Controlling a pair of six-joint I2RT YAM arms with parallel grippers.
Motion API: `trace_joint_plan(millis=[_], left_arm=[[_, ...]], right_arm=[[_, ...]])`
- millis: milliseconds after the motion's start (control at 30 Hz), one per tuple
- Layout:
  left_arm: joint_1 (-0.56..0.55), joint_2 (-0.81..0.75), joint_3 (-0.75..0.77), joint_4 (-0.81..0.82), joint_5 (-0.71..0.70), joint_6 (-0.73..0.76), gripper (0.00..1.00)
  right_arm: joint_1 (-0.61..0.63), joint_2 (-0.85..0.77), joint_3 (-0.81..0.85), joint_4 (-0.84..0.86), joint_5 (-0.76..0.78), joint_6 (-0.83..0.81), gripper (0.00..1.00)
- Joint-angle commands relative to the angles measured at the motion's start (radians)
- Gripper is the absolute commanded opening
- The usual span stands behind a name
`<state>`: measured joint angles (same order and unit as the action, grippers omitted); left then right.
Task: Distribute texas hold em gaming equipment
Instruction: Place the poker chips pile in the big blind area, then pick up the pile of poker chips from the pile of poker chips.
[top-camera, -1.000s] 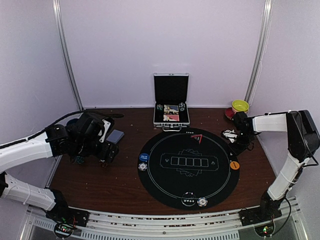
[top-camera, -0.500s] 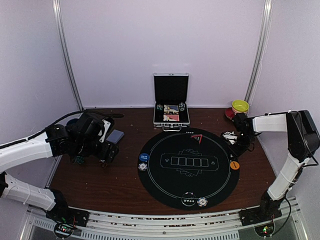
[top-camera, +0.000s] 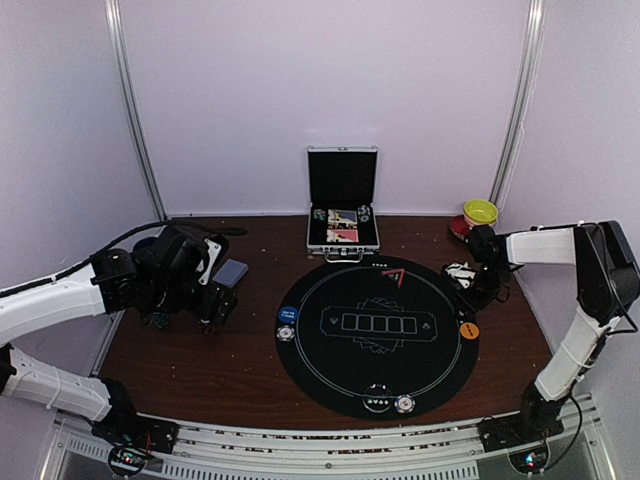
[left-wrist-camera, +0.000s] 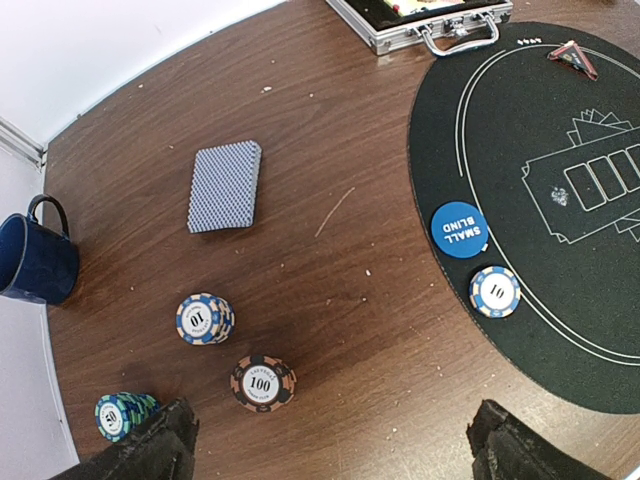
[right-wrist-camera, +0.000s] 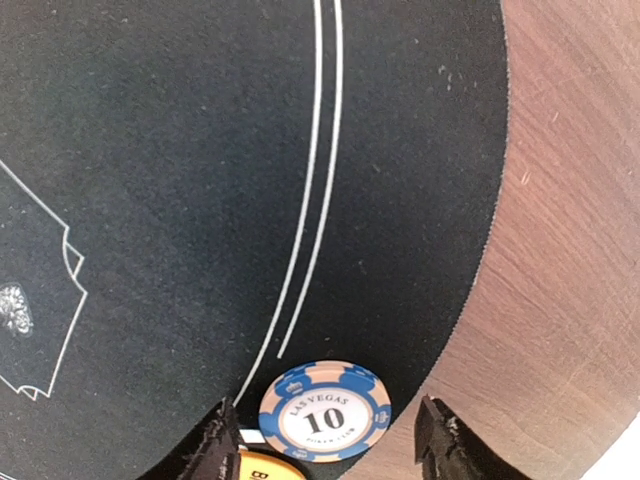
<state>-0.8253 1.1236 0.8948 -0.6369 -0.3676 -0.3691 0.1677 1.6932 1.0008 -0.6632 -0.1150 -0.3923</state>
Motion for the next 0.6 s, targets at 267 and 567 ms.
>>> trace_joint_plan(millis=[267,567], left_arm=[[0.043,0.051,-0.008,0.038,-0.027,0.031,0.98],[0.141,0.231,0.034,0.003,0.025,0.026,0.98]], right_arm=[[0.079,-0.177,0.142,-0.021,0.011,0.073,0.89],[0.314,-0.112,0.470,-0.080,0.019,0.128,0.96]])
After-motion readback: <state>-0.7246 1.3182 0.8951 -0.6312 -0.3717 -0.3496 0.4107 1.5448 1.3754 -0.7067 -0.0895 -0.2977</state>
